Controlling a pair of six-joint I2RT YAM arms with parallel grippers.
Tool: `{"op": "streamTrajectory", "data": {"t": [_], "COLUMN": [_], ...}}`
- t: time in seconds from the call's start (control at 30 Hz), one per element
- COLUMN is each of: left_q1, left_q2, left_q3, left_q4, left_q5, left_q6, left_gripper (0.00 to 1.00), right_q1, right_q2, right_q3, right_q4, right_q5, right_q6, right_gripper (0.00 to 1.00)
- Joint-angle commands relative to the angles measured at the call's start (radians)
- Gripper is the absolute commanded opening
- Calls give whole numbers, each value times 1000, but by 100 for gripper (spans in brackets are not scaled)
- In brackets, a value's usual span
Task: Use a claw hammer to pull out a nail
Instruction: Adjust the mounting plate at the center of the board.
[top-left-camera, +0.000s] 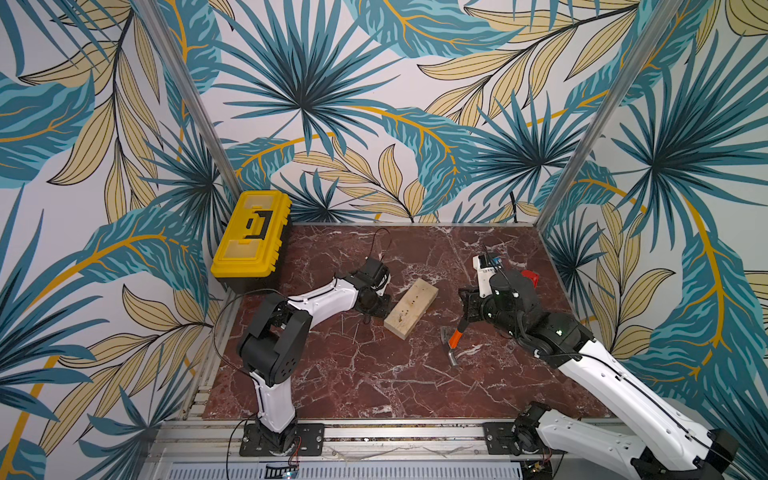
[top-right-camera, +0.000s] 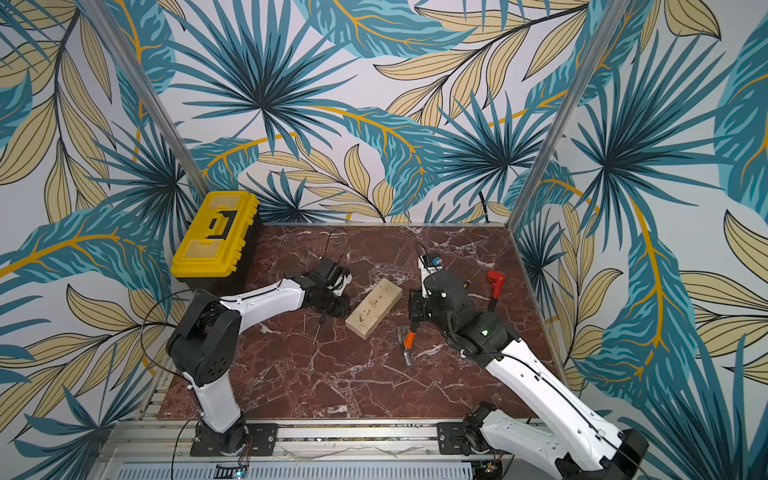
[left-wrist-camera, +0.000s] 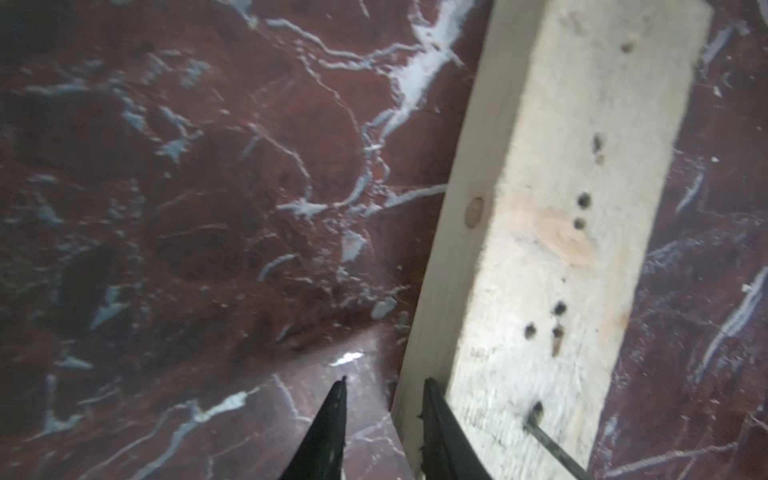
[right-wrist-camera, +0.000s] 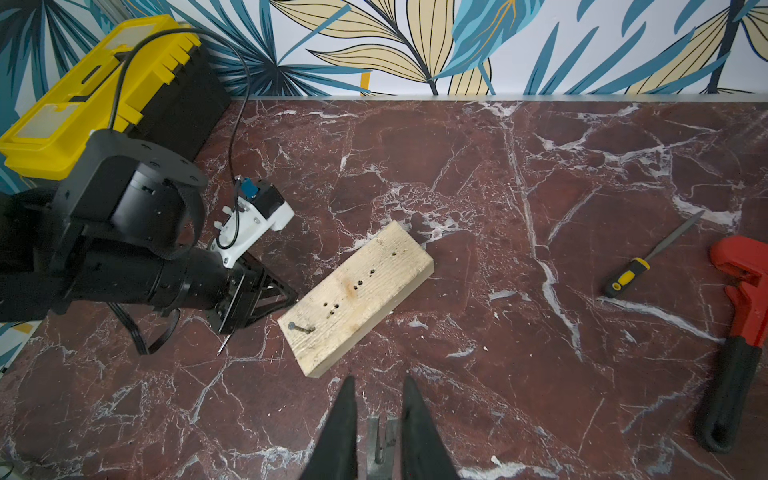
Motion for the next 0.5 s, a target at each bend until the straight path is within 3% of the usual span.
{"op": "streamTrajectory", "data": {"t": [0.0,0.47], "left_q1": [-46,-217], "left_q2": [-30,21], "left_q3": [-11,36], "left_q4": [-6,0], "left_q5": [40,47], "left_q6": [-37,-106], "left_gripper": [31,30], "right_q1": [-4,-4], "right_q2": [-6,-15], "right_q3": [6,10], "right_q4": [70,58], "right_q5": [-1,33], "right_q6": [-1,-17], "right_gripper": [0,0]}}
